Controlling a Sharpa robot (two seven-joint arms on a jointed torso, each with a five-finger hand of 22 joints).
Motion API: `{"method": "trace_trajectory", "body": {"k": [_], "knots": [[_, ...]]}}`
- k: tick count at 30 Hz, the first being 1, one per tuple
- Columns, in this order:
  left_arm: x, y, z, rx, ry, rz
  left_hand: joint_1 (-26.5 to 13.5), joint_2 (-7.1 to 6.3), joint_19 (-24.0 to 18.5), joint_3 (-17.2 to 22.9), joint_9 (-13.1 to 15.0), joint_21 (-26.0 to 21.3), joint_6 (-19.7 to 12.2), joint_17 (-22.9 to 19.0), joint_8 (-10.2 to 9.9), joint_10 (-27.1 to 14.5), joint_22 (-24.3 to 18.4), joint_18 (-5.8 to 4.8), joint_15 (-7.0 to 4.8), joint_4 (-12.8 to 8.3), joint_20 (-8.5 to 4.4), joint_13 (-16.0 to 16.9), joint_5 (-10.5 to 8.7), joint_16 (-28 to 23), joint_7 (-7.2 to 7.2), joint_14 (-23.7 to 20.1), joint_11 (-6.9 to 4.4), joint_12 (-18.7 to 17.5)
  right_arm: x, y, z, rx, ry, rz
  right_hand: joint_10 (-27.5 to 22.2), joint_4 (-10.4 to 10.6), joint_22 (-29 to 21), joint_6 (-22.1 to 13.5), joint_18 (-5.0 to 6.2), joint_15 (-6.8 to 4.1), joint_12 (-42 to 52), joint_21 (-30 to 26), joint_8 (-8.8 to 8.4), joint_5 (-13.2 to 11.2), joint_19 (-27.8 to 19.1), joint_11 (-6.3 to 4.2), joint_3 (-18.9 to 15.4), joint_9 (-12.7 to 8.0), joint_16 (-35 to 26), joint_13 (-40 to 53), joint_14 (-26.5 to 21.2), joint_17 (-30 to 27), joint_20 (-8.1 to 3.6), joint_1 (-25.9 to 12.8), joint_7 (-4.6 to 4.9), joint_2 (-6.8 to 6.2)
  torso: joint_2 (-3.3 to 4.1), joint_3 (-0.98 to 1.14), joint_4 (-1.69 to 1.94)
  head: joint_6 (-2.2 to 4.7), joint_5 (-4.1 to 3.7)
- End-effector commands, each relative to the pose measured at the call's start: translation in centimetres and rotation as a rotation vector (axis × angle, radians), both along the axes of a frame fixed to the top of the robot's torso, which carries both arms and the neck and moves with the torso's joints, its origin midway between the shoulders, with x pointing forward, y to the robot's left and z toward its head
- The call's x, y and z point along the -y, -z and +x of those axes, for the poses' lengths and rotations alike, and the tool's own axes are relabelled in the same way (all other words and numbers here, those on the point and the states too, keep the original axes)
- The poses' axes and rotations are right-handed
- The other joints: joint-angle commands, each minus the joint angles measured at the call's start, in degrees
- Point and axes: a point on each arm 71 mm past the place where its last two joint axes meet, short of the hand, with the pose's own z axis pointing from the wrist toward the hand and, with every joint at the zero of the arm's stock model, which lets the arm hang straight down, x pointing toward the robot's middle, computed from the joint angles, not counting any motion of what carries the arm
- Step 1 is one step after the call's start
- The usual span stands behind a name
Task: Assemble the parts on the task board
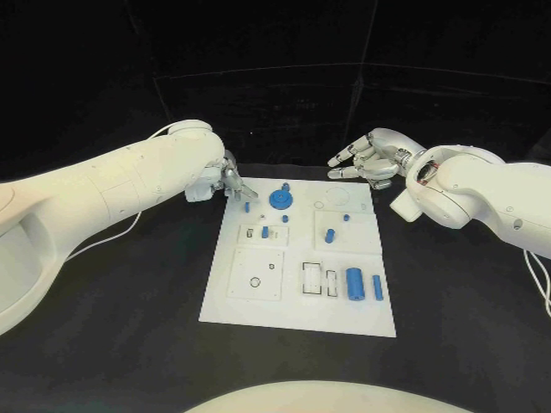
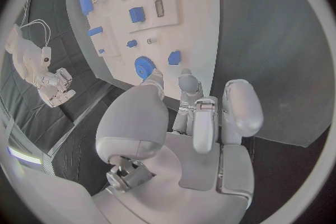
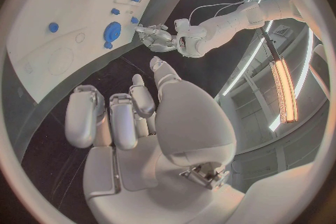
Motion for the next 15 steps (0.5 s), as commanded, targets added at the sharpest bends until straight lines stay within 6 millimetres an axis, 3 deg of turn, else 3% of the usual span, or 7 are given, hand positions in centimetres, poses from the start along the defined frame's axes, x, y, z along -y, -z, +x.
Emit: {"method": "trace_trajectory", "body": {"k": [1,15], "knots": [[0.05,0.1,0.08,-0.004,0.028,0.016,-0.05,0.58,0.1,-0.41,-0.06,0.23,0.47,15.09,-0.28,0.52,0.09,0.61,0.42,0.0,0.23,0.04,-0.02,0.18,-0.14,6.04,0.04,0.37,-0.15,-0.17,0.01,0.008,-0.009,0.003,-0.34,-0.11,-0.03,-0.44,0.72,-0.38,-0.11,-0.29,0.39,0.3,-0.25,-0.08,-0.3,-0.03,-0.23,-0.03,3.07,1.58,-0.26,0.09,-0.11,0.36,-0.08,0.01,0.08,0.11,-0.12],[0.4,0.6,0.01,-0.018,0.049,0.028,0.54,1.28,0.26,-0.65,-0.37,0.45,0.89,15.09,-0.45,0.65,0.46,0.55,0.38,-0.23,0.23,0.07,0.01,0.18,-0.2,6.04,-0.02,0.53,-0.11,-0.15,0.08,0.008,-0.007,0.003,-0.34,-0.11,-0.03,-0.44,0.72,-0.38,-0.11,-0.29,0.39,0.3,-0.25,-0.08,-0.3,-0.03,-0.23,-0.03,3.07,1.58,-0.26,0.09,-0.11,0.36,-0.09,0.04,0.09,-0.21,-0.12]]}}
